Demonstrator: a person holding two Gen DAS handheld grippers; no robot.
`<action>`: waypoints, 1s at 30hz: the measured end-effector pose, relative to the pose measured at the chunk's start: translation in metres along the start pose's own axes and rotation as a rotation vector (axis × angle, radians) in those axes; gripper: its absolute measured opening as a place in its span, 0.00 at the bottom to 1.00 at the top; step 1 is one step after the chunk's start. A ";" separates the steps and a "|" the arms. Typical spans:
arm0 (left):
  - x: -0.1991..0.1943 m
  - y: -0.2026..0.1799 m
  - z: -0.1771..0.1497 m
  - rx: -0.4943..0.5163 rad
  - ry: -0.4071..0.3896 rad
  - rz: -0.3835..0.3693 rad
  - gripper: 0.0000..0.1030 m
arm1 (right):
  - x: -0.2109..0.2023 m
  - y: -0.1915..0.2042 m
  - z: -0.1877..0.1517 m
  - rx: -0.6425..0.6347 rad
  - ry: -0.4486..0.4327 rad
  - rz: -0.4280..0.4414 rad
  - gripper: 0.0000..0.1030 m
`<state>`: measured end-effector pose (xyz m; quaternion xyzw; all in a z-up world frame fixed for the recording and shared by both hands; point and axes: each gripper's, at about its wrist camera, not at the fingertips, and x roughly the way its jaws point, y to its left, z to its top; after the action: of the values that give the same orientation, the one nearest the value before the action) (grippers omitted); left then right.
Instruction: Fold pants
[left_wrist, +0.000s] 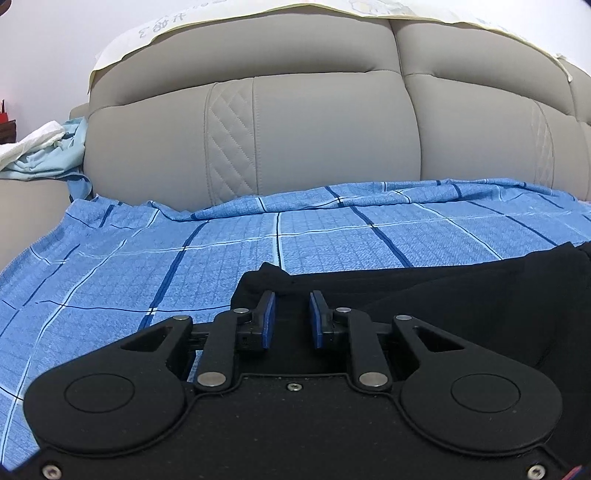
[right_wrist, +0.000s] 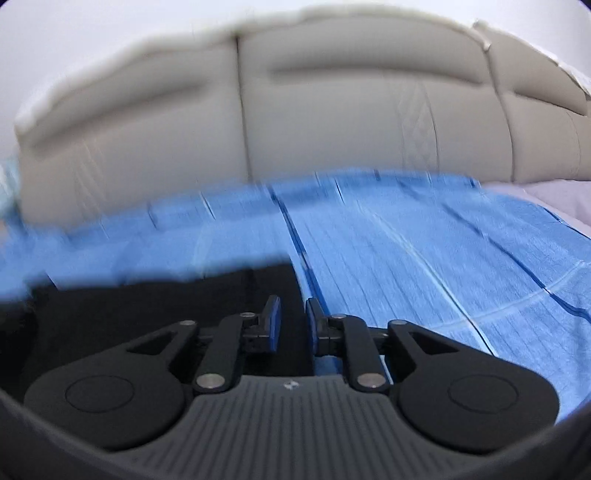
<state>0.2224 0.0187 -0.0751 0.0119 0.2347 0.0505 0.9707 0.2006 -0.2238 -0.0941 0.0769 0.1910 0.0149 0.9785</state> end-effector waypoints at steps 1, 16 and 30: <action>0.000 0.000 0.000 -0.003 -0.001 -0.002 0.19 | -0.010 0.001 0.000 -0.009 -0.059 0.015 0.47; 0.001 -0.004 -0.002 0.008 -0.005 0.009 0.20 | 0.015 0.037 -0.017 -0.220 0.110 0.001 0.66; -0.042 0.041 0.013 -0.092 0.018 -0.094 0.69 | 0.029 0.000 0.011 -0.142 0.178 0.084 0.97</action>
<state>0.1874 0.0548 -0.0430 -0.0444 0.2410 0.0157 0.9694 0.2314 -0.2238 -0.0946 0.0135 0.2721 0.0763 0.9592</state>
